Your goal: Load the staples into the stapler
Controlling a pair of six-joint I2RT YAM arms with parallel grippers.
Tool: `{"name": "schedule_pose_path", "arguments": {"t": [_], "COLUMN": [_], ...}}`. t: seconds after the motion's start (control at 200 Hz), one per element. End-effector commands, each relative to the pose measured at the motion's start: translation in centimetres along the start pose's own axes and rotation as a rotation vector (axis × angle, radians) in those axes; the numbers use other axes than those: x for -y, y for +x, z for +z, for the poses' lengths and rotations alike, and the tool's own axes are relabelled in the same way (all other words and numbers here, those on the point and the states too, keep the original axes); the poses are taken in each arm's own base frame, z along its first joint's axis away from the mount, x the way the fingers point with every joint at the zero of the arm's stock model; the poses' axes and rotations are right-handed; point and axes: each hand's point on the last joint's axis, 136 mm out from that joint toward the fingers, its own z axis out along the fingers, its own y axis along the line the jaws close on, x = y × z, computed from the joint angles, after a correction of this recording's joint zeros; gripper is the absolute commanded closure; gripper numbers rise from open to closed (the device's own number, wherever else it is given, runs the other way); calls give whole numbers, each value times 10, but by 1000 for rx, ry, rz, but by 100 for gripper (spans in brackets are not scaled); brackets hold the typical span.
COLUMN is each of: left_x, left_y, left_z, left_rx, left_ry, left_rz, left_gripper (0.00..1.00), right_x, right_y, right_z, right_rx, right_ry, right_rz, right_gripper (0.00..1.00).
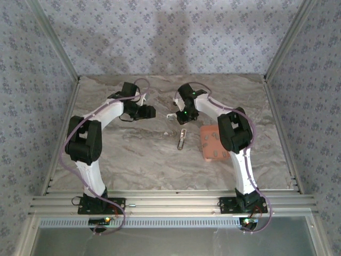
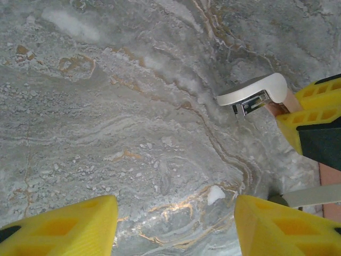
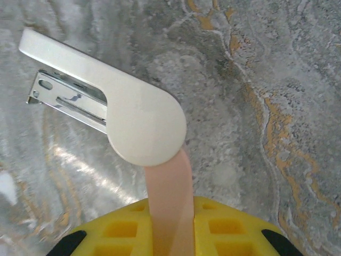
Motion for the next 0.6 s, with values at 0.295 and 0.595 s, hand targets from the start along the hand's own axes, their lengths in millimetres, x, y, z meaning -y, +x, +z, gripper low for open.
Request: {"name": "schedule_pose_path", "arguments": {"t": [0.295, 0.595], "left_x": [25, 64], "left_y": [12, 34], "left_z": [-37, -64], "left_rx": [-3, 43], "left_ry": [92, 298], "left_rz": [37, 168], "left_gripper": [40, 40], "right_x": [-24, -56], "right_y": [12, 53], "right_z": [-94, -134], "right_rx": [-39, -177], "right_ry": [-167, -293], "right_rz": [87, 163], "right_gripper": [89, 91]}}
